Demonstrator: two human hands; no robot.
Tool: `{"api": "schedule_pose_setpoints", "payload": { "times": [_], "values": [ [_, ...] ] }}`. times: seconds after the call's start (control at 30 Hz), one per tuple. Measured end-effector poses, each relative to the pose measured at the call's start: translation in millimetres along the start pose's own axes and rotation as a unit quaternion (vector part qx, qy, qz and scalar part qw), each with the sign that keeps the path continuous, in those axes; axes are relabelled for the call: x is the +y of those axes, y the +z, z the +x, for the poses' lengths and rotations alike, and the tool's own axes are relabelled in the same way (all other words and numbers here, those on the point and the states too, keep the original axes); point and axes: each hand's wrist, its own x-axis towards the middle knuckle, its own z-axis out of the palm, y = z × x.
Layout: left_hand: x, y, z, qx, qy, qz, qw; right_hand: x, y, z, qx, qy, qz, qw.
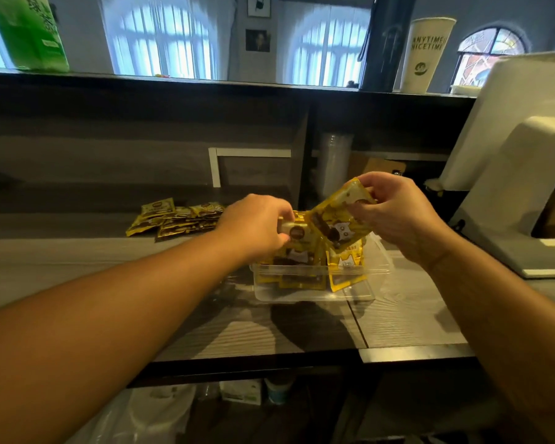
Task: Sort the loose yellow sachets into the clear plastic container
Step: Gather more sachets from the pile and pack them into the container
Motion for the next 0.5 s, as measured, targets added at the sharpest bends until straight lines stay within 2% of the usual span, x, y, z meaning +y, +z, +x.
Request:
{"api": "schedule_pose_setpoints", "payload": {
  "times": [0.1,0.2,0.4,0.5],
  "values": [
    [0,5,-1,-0.011,0.013,0.127,0.992,8,-4,5,-0.039,-0.008,-0.065,0.997],
    [1,7,2,-0.027,0.02,0.195,0.98,16,-4,9,-0.104,-0.059,-0.199,0.973],
    [-2,8,15,-0.081,0.011,0.155,0.985,18,13,19,-0.2,-0.115,-0.371,0.899],
    [-1,12,23,-0.113,0.012,0.14,0.984,15,24,23,-0.227,-0.106,-0.456,0.854]
  ]
}}
